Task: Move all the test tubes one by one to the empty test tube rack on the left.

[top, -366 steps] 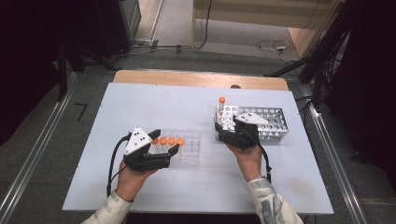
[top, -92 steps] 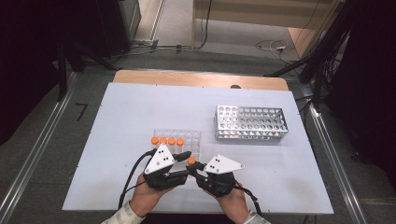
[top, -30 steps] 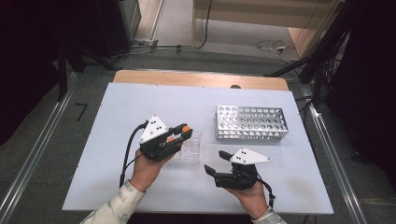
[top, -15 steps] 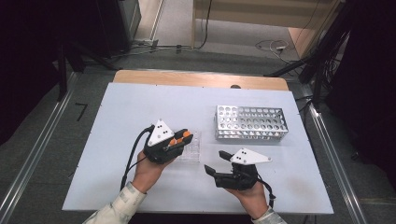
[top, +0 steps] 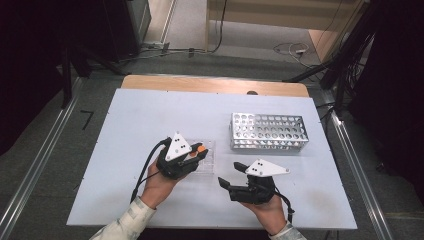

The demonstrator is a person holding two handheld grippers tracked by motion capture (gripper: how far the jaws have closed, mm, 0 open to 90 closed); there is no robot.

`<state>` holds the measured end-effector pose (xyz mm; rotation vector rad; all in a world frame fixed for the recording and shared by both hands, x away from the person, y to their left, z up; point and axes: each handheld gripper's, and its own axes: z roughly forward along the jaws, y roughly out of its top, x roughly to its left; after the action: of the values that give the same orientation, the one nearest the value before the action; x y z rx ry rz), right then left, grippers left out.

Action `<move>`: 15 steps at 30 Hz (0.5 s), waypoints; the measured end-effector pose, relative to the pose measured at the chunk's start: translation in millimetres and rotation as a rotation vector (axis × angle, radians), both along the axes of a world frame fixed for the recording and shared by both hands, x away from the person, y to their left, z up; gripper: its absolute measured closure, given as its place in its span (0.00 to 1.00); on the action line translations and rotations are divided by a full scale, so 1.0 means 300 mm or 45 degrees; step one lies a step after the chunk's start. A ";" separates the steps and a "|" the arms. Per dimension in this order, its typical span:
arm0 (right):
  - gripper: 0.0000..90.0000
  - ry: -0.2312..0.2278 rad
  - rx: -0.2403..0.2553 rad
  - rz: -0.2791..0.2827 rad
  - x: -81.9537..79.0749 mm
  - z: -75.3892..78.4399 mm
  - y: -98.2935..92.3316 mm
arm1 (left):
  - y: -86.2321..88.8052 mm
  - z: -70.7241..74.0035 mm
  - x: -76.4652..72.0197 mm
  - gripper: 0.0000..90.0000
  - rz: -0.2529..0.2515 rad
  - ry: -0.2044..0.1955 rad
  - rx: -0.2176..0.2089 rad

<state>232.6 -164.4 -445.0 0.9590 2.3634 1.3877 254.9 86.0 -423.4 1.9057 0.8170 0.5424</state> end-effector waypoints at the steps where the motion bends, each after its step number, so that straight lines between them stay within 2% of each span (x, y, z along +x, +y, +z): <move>1: 0.29 -0.001 0.001 0.000 0.000 0.000 0.000 | 0.000 0.000 0.001 0.77 -0.001 0.003 -0.002; 6: 0.29 0.002 0.001 -0.001 0.000 0.000 0.000 | -0.002 -0.002 -0.003 0.76 -0.004 -0.011 0.014; 10: 0.29 0.000 0.002 0.003 0.000 -0.001 0.001 | -0.007 -0.002 -0.006 0.62 -0.006 -0.013 0.015; 15: 0.29 0.002 0.003 0.002 0.000 -0.001 0.000 | -0.001 0.001 -0.008 0.55 0.003 -0.005 -0.014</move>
<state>232.8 -164.5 -445.4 0.9598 2.3648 1.3906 252.5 85.6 -423.0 1.8935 0.8182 0.5416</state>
